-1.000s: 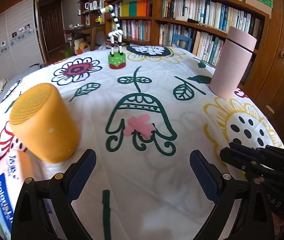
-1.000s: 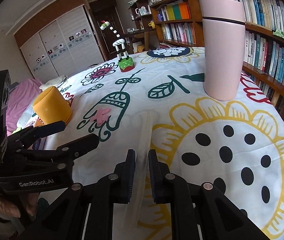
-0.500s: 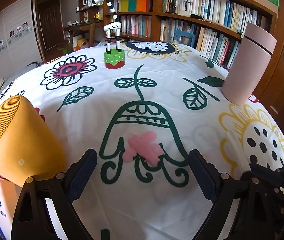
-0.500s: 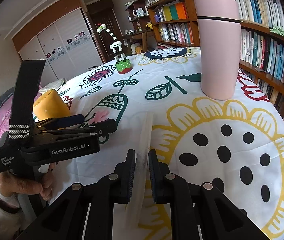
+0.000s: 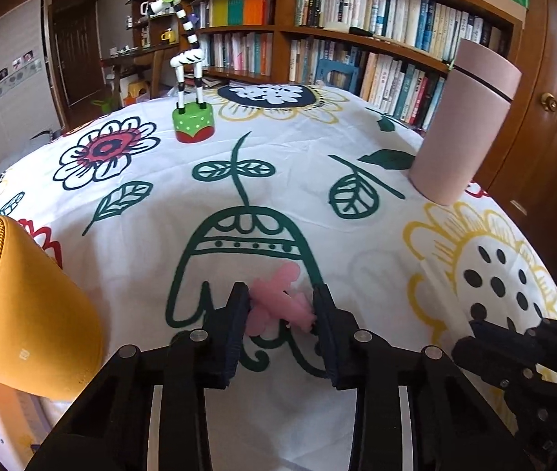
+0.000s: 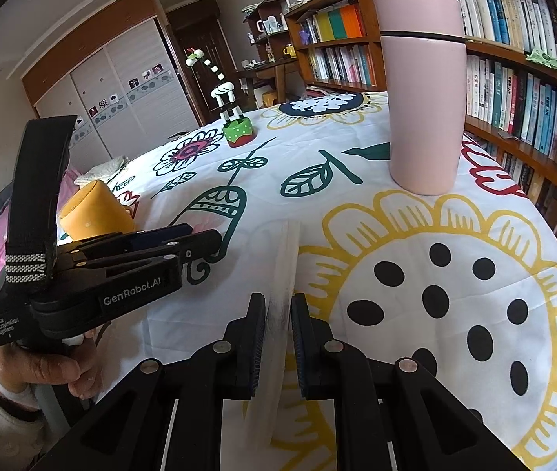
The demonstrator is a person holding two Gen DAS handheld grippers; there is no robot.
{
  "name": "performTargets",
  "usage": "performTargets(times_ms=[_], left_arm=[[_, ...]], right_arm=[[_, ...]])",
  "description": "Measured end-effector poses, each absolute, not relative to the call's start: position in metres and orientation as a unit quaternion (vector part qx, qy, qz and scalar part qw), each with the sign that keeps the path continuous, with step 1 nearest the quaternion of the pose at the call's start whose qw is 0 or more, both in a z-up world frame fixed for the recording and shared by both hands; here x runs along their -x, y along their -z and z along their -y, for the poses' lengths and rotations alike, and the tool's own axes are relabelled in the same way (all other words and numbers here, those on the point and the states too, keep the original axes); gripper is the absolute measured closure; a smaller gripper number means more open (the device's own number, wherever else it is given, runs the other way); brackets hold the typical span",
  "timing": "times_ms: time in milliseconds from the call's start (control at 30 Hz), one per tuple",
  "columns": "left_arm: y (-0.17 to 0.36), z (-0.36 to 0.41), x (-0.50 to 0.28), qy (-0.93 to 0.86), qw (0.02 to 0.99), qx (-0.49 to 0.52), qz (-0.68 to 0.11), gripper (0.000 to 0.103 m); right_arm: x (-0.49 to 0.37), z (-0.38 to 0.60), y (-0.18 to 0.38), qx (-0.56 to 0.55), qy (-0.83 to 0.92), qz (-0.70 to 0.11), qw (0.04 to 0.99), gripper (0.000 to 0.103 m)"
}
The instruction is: Organize soft objects
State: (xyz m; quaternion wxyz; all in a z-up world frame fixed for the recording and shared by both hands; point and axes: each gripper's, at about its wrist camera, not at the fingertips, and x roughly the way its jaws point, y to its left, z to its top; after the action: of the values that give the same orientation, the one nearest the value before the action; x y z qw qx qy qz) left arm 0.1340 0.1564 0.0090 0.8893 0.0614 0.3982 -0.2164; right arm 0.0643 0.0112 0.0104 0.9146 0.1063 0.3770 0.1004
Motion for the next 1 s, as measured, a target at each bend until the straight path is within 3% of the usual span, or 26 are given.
performTargets(times_ms=[1000], left_arm=[[-0.078,-0.218,-0.025,0.197,0.932,-0.015,-0.304,0.068]], right_arm=[[-0.036,-0.024,-0.040,-0.129,-0.138,-0.341,0.921,0.088]])
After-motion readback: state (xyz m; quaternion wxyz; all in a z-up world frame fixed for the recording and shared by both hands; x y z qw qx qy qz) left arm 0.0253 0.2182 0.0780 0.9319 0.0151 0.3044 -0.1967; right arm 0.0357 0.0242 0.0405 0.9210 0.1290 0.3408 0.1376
